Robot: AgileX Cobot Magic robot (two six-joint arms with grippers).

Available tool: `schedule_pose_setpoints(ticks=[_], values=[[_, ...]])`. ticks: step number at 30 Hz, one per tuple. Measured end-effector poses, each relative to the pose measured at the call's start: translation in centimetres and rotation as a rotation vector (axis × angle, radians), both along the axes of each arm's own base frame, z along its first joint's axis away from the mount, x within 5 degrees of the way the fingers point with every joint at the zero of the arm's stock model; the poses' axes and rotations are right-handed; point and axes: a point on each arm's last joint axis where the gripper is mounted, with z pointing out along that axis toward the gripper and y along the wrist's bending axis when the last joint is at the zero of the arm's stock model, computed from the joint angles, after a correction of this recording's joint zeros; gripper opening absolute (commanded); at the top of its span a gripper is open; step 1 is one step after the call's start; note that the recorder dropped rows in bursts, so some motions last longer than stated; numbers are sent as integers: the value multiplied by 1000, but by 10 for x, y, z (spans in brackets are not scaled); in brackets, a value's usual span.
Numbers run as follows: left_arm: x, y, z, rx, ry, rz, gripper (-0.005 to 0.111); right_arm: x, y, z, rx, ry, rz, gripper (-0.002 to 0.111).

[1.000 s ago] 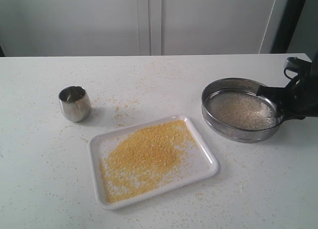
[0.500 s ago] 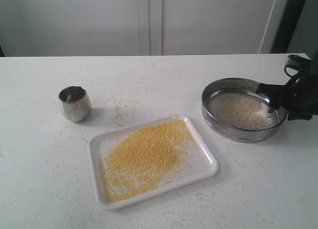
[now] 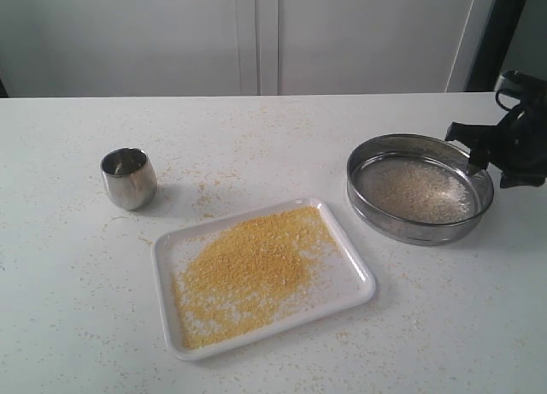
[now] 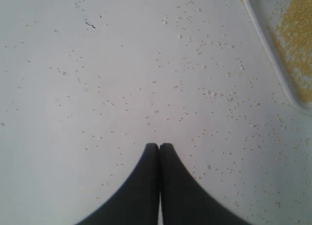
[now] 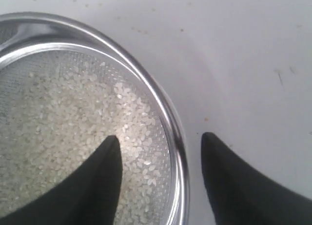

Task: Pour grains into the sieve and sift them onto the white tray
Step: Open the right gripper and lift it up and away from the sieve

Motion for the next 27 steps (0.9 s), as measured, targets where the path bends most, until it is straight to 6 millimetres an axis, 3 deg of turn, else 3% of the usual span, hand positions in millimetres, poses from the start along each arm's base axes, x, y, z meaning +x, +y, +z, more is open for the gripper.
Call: schedule_pose_setpoints(ticks=[9, 17, 21, 27], values=[[0, 0, 0, 0, 0, 0, 0, -9, 1, 30, -21, -31, 39, 1], [0, 0, 0, 0, 0, 0, 0, -20, 3, 49, -41, -21, 90, 0], [0, 0, 0, 0, 0, 0, 0, -25, 16, 56, -55, -7, 157, 0], [0, 0, 0, 0, 0, 0, 0, -42, 34, 83, -59, 1, 230, 0]])
